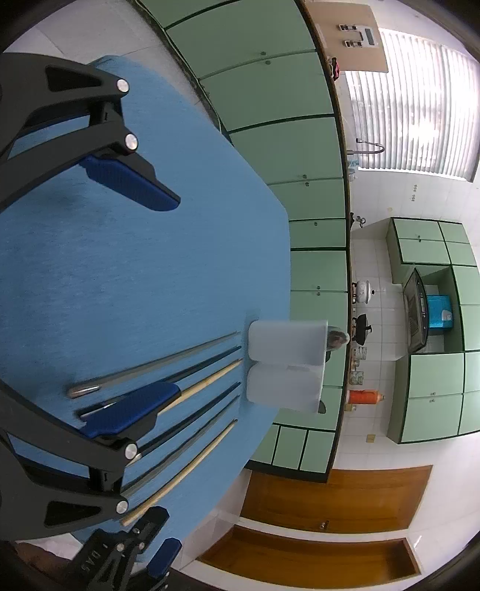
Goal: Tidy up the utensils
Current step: 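Withdraw both open tools back toward the chopsticks on the cloth, then close the right tool on the light wooden chopstick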
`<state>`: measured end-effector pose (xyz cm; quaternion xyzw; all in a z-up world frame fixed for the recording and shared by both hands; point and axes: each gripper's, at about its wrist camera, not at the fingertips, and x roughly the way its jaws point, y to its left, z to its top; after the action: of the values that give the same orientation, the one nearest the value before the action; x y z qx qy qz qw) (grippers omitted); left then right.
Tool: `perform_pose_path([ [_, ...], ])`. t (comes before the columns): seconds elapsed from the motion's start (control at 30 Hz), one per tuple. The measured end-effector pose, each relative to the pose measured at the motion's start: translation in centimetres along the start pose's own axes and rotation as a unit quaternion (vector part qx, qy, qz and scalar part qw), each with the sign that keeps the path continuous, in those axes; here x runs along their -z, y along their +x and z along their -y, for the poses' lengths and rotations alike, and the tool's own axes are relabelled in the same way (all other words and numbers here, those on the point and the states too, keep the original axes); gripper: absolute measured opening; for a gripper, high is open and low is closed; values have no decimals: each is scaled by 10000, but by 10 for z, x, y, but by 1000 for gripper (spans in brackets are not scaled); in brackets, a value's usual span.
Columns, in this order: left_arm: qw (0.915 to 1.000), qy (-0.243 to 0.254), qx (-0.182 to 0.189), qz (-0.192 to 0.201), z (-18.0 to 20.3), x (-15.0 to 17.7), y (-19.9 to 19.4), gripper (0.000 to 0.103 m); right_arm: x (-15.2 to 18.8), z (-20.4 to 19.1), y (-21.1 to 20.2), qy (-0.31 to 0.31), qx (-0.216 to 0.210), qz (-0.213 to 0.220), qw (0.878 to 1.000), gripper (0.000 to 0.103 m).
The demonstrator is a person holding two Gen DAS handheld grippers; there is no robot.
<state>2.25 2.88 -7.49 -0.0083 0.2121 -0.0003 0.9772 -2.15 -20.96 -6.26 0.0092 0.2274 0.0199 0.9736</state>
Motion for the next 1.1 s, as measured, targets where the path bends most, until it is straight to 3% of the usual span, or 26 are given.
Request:
perform_pose_path([
  [0.17, 10000, 25, -36, 35, 3, 8, -7, 91, 10, 0, -6, -37, -9, 17, 10000, 62],
  [0.83, 10000, 32, -49, -22, 11, 18, -13, 91, 22, 1, -5, -112, -180, -181, 9996, 11],
  [1.1, 9999, 99, 4, -23, 17, 21, -17, 91, 17, 0, -8, -81, -165, -115, 9998, 7],
])
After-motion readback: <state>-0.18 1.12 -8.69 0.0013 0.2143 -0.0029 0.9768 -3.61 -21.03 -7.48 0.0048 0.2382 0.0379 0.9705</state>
